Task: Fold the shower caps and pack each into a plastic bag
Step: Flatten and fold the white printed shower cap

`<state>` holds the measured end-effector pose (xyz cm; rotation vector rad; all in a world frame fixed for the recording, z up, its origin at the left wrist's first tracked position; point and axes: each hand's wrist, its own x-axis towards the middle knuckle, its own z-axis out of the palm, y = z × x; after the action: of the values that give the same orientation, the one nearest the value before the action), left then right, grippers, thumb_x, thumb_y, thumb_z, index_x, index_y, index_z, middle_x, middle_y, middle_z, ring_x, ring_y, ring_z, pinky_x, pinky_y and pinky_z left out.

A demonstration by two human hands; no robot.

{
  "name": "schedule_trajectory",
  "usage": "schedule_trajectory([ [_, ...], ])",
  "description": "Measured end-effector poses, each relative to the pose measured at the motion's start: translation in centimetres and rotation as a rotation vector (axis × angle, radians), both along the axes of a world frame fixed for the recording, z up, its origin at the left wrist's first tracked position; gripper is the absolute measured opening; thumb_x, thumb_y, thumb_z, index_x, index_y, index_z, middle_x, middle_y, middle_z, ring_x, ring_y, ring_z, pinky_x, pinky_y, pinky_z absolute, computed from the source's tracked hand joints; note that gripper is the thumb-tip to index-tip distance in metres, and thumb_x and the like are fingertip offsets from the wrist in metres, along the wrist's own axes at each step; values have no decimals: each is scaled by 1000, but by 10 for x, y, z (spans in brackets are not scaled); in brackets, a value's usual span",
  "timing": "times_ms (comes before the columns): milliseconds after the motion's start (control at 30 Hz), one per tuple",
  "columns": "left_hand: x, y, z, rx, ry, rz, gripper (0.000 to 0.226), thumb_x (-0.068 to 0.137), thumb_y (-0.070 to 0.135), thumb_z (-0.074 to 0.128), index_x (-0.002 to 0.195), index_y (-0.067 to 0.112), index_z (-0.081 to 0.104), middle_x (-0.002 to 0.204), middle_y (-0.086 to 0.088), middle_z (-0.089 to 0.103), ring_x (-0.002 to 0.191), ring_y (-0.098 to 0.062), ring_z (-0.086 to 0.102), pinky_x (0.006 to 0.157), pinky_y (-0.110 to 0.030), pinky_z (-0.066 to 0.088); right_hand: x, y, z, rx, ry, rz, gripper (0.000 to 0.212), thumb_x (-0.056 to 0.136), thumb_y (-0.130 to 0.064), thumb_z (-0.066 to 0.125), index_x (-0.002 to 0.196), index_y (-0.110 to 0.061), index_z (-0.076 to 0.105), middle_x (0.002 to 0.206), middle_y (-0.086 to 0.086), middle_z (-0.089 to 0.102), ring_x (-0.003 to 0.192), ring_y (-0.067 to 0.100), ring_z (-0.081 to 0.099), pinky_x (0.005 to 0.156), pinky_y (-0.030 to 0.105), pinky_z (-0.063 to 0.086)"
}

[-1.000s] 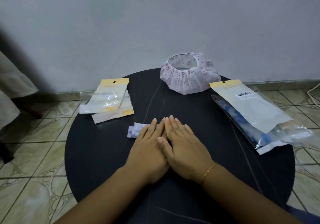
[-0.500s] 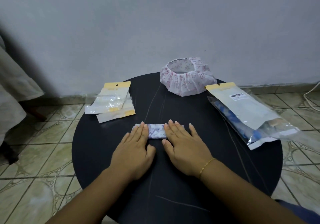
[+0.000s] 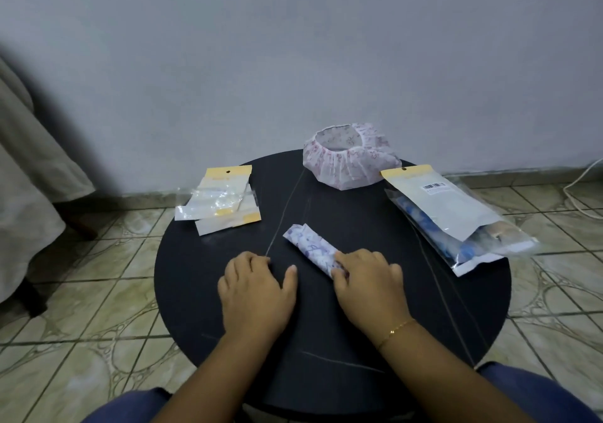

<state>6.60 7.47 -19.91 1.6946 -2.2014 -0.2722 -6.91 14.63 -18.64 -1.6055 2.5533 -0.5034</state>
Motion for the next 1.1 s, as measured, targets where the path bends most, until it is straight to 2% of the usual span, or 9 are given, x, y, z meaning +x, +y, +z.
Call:
schedule_trajectory([
  [233,-25,24,11,140,199,-170,32,94,48,39,113,35,62,120,16,56,120,-9,39,97,-31,21,1,4,-2,-81,-308,-54,49,93,-44,46,139,-30,40,136,-9,46,125,14,38,99,34,27],
  [367,-31,22,15,412,770,-128,16,88,36,61,103,31,56,101,12,68,97,-4,63,95,-31,45,6,3,-1,-287,-575,-41,45,89,-38,57,132,-26,51,114,-11,54,97,5,56,102,34,36],
  [433,-33,23,16,548,1035,-125,26,84,25,69,107,22,56,100,3,71,88,-11,69,82,-37,56,8,3,0,-407,-753,-25,40,87,-26,63,126,-22,56,105,-7,57,83,4,57,89,24,49],
  [500,-33,21,17,589,1131,-115,32,82,16,71,110,16,55,99,-2,72,87,-15,71,80,-38,57,8,4,3,-451,-915,5,37,85,-13,65,121,-20,58,106,0,59,82,5,58,73,11,50],
  [567,-33,17,19,630,1208,-106,31,83,9,70,111,12,57,98,-4,73,87,-16,71,75,-31,57,6,4,4,-466,-1027,30,36,85,-5,64,119,-18,60,106,2,63,85,6,61,72,11,50],
  [667,-30,11,25,723,1260,-140,24,85,3,63,109,7,62,95,-9,74,86,-21,71,69,-28,56,4,3,8,-513,-1219,43,28,86,0,61,108,-17,65,100,-1,70,89,7,67,72,16,52],
  [800,-25,4,27,778,1258,-168,23,85,2,62,108,6,64,94,-12,73,86,-27,71,75,-37,57,0,0,12,-446,-1402,91,26,87,3,58,108,-12,58,96,13,72,88,26,69,78,34,56],
  [900,-19,-1,26,761,1218,-165,23,85,2,63,108,8,64,93,-12,74,84,-28,71,76,-40,57,2,-6,12,-385,-1412,96,28,86,5,56,108,-12,55,88,17,73,76,27,69,71,36,56],
  [1100,5,-19,26,571,947,-210,16,86,21,67,102,23,69,90,6,74,83,-8,70,81,-28,56,21,-26,6,-398,-1427,70,30,86,5,57,108,-15,55,88,14,73,83,30,70,80,41,57],
])
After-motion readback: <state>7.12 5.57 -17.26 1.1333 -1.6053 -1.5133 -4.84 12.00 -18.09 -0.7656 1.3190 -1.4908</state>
